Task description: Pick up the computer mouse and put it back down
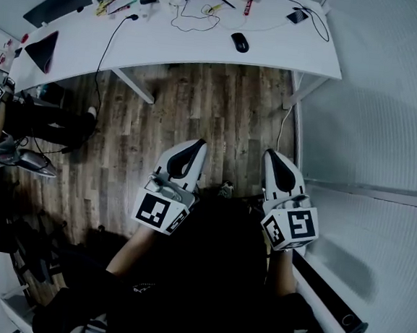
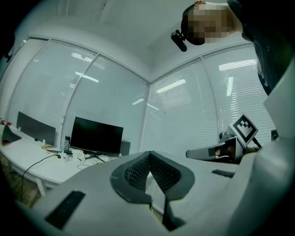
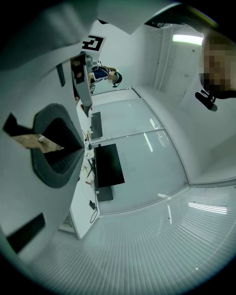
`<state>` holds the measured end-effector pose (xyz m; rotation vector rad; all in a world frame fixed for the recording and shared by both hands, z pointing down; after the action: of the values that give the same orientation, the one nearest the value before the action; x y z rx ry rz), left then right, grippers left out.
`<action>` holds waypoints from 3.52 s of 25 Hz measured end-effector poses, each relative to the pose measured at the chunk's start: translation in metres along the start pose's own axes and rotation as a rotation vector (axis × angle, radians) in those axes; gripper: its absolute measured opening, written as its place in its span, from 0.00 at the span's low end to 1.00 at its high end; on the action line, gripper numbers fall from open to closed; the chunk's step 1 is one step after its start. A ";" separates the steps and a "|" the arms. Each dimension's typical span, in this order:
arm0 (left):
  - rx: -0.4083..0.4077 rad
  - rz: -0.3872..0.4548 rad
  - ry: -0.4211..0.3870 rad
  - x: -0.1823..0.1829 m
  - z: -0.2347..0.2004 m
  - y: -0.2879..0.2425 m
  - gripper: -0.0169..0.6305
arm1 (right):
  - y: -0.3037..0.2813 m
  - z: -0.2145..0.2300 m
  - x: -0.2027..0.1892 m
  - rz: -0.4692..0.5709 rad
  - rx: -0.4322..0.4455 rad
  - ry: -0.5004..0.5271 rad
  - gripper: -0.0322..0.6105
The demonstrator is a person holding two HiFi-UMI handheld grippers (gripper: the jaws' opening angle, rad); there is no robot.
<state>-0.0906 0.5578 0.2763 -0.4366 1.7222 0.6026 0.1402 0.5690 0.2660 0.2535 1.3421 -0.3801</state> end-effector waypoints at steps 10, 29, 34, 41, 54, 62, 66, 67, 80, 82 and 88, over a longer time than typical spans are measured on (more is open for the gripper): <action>0.029 0.031 0.007 -0.014 0.035 -0.022 0.04 | 0.022 0.030 0.002 0.026 0.017 0.007 0.05; 0.026 0.039 0.020 -0.022 -0.079 -0.110 0.04 | -0.113 0.056 0.007 -0.007 0.006 0.015 0.05; -0.007 0.040 0.012 -0.017 -0.115 -0.138 0.04 | -0.155 0.059 0.008 -0.031 -0.029 0.009 0.05; -0.047 0.021 0.013 -0.016 -0.169 -0.162 0.04 | -0.210 0.054 0.004 -0.036 -0.065 0.008 0.05; -0.031 -0.001 0.037 -0.022 -0.252 -0.180 0.04 | -0.295 0.043 -0.009 -0.043 -0.098 0.002 0.05; -0.019 -0.022 0.034 -0.033 -0.265 -0.206 0.04 | -0.322 0.071 -0.018 -0.075 -0.103 -0.025 0.08; 0.018 -0.016 0.019 -0.034 -0.268 -0.230 0.04 | -0.347 0.096 -0.015 -0.089 -0.072 -0.039 0.11; 0.031 -0.015 0.018 -0.035 -0.269 -0.237 0.04 | -0.355 0.103 -0.014 -0.092 -0.060 -0.039 0.12; 0.146 -0.005 -0.011 -0.045 -0.277 -0.354 0.04 | -0.457 0.205 0.011 -0.147 0.095 -0.044 0.18; 0.170 -0.006 -0.013 -0.049 -0.274 -0.367 0.04 | -0.467 0.220 0.015 -0.156 0.119 -0.044 0.19; 0.239 -0.003 -0.026 -0.059 -0.258 -0.406 0.04 | -0.490 0.267 0.022 -0.181 0.192 -0.046 0.21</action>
<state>-0.0403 0.0769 0.3105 -0.2615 1.7431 0.3917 0.1829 0.0145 0.3207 0.2819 1.2884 -0.6648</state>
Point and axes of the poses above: the fingertips, and each gripper's own axes: y backward along the fingers, z to its right, x out of its top, the point moved 9 cm from there along y, backward along the fingers, and after that the axes turned 12 degrees about z, right-handed, at the moved point
